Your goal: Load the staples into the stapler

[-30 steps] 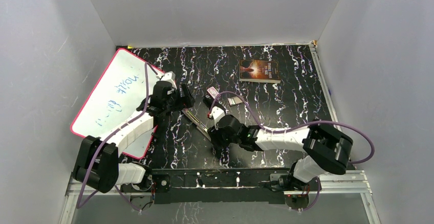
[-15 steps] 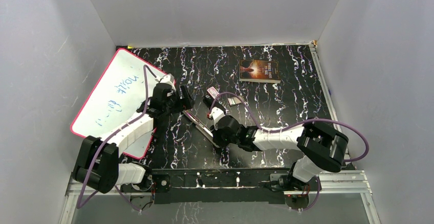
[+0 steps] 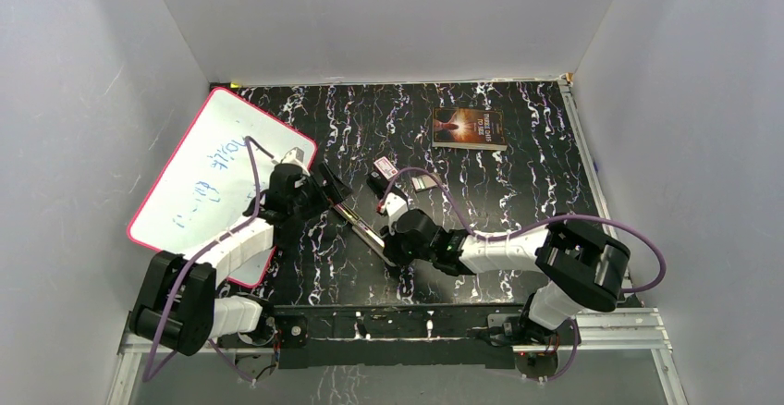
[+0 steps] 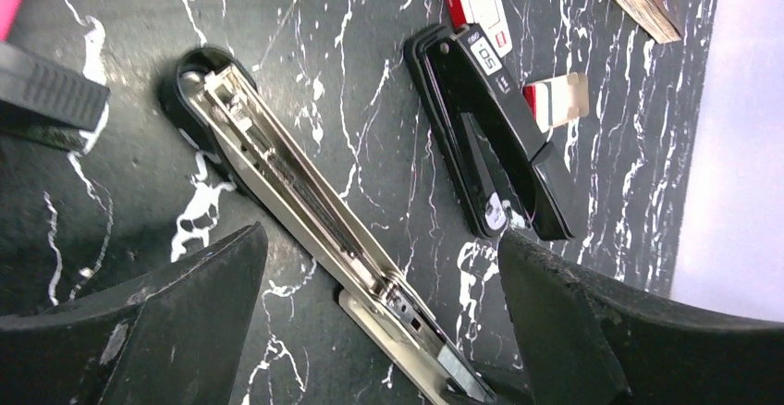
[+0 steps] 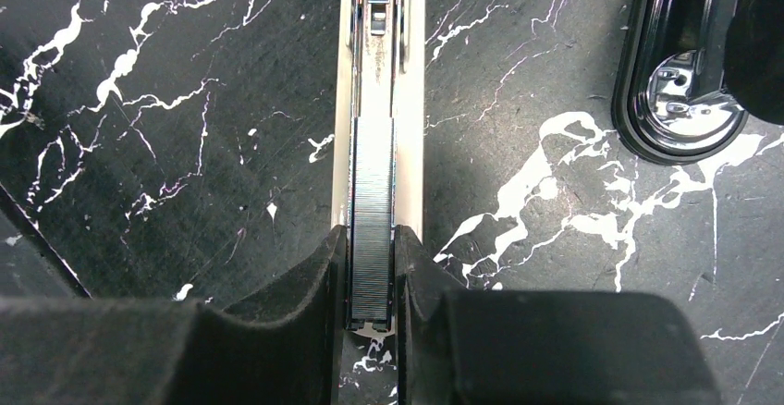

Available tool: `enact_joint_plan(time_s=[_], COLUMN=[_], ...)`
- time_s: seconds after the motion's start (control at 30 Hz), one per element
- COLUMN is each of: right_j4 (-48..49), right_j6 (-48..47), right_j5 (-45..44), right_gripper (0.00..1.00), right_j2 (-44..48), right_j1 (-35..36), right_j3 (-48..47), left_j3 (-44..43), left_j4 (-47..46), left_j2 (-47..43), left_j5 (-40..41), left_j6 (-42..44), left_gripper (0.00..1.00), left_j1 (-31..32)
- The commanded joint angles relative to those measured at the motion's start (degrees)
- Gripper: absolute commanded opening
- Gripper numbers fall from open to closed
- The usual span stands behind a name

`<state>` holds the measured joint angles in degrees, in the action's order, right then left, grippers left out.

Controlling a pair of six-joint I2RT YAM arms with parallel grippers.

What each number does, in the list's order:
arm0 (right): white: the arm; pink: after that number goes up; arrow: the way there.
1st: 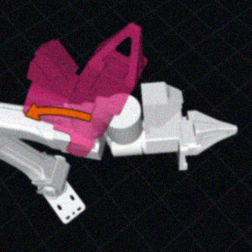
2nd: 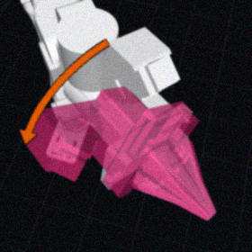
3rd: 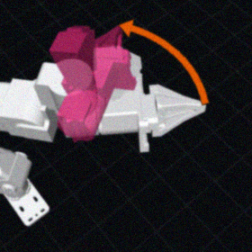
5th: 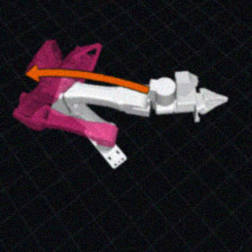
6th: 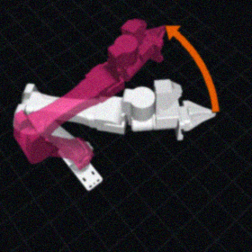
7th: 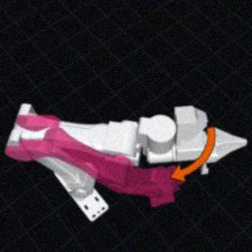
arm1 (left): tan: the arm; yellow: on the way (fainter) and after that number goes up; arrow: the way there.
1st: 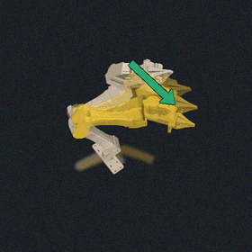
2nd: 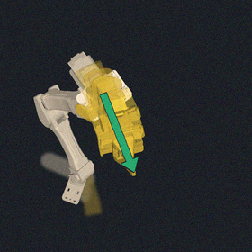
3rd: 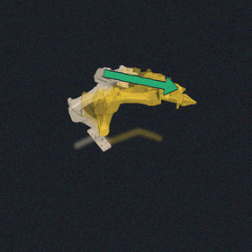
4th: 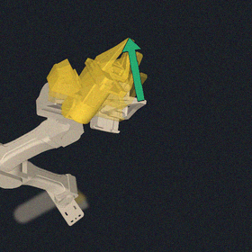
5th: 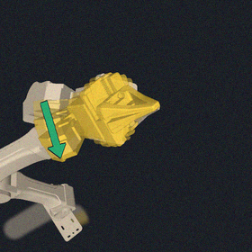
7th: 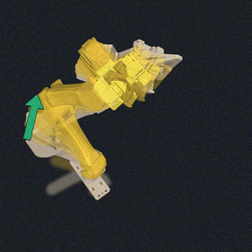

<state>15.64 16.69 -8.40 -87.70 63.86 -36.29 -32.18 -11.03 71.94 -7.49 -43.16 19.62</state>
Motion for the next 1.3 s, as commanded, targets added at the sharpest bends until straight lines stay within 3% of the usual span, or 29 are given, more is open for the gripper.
enact_joint_plan(time_s=[0.0,0.37,0.8,1.03,1.27], right_j4=[2.13,8.98,7.47,5.87,3.65], right_j6=[2.73,6.75,4.91,2.92,-0.14], right_j5=[4.11,17.86,20.37,16.27,14.60], right_gripper=[0.00,0.00,0.00,0.00,0.00], right_j2=[0.69,2.70,-0.68,-0.05,-0.69], right_j1=[-1.57,-9.70,-9.70,-9.71,-9.71], right_j3=[2.59,6.95,4.49,5.08,3.44], left_j3=[3.05,7.77,14.41,10.39,6.84], left_j4=[-6.89,-12.57,-32.86,-37.13,-37.27], left_j2=[-1.74,0.76,11.99,18.31,18.88], left_j5=[-4.88,-6.22,-5.04,-5.45,-9.23], left_j6=[-6.30,-9.98,-20.47,-16.55,-5.93], left_gripper=[0.95,0.94,0.86,0.65,0.38], left_j1=[-0.28,-0.28,-0.17,-0.19,-0.15])
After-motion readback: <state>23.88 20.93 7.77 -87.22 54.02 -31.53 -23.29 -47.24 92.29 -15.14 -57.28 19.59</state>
